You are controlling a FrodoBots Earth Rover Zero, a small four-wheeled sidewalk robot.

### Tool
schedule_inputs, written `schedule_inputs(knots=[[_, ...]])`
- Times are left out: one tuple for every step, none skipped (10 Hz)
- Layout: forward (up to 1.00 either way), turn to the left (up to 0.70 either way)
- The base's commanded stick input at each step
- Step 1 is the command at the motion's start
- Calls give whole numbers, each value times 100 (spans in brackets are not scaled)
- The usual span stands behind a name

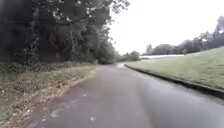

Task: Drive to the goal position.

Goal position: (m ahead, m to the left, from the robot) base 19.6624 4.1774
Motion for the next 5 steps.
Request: schedule_inputs(knots=[[70, 0], [70, 0], [70, 0], [70, 0], [70, -2]])
